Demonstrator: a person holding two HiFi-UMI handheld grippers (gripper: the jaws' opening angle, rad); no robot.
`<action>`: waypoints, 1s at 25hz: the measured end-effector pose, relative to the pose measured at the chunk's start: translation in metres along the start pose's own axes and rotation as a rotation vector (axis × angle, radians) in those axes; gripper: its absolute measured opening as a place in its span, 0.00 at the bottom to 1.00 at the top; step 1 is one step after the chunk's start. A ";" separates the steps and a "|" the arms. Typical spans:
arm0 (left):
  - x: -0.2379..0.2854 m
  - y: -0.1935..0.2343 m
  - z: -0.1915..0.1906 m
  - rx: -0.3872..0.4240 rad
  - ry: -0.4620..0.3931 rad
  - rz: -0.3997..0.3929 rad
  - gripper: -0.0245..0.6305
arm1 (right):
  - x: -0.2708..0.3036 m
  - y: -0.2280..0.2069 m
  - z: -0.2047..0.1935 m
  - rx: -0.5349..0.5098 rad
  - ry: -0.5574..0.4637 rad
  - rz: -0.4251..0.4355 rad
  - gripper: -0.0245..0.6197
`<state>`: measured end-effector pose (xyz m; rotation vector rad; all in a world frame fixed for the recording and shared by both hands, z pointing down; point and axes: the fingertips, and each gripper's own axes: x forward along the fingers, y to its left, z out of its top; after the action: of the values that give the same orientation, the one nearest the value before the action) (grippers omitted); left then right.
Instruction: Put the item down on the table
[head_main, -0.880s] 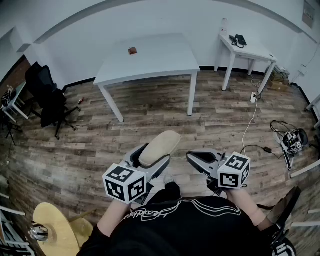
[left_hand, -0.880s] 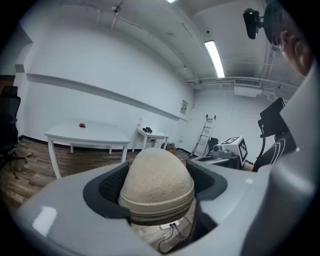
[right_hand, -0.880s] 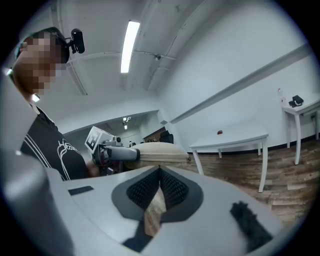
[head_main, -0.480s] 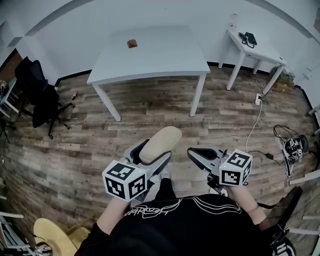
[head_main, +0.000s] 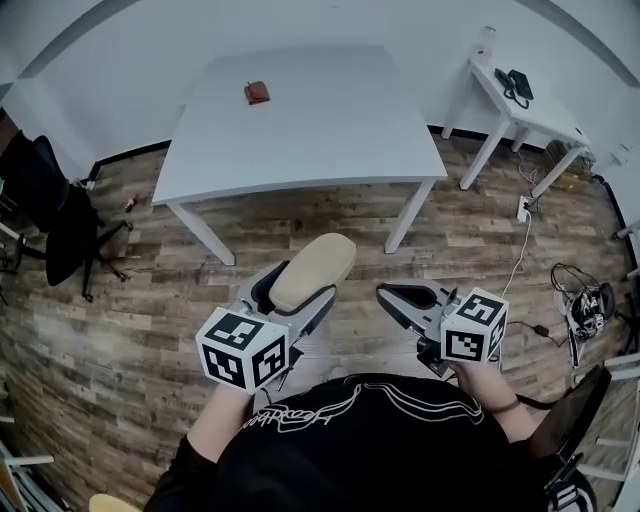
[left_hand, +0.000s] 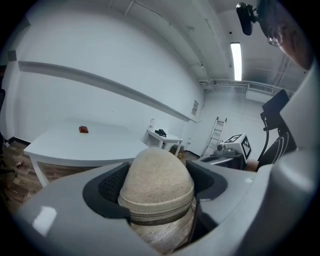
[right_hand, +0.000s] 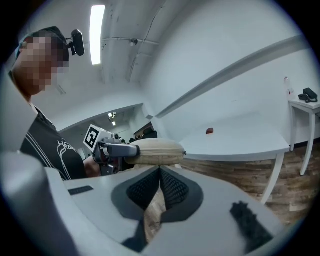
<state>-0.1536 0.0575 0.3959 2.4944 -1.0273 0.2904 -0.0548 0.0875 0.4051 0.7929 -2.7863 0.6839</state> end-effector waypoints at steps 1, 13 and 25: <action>0.007 0.007 0.003 -0.003 0.007 -0.006 0.60 | 0.006 -0.008 0.003 0.002 0.000 -0.002 0.05; 0.110 0.079 0.038 -0.008 0.041 0.052 0.60 | 0.052 -0.119 0.039 0.026 -0.009 0.044 0.05; 0.291 0.189 0.098 0.005 0.093 0.162 0.60 | 0.108 -0.318 0.103 0.083 0.065 0.082 0.05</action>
<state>-0.0793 -0.2886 0.4667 2.3811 -1.1934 0.4545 0.0206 -0.2506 0.4659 0.6603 -2.7602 0.8289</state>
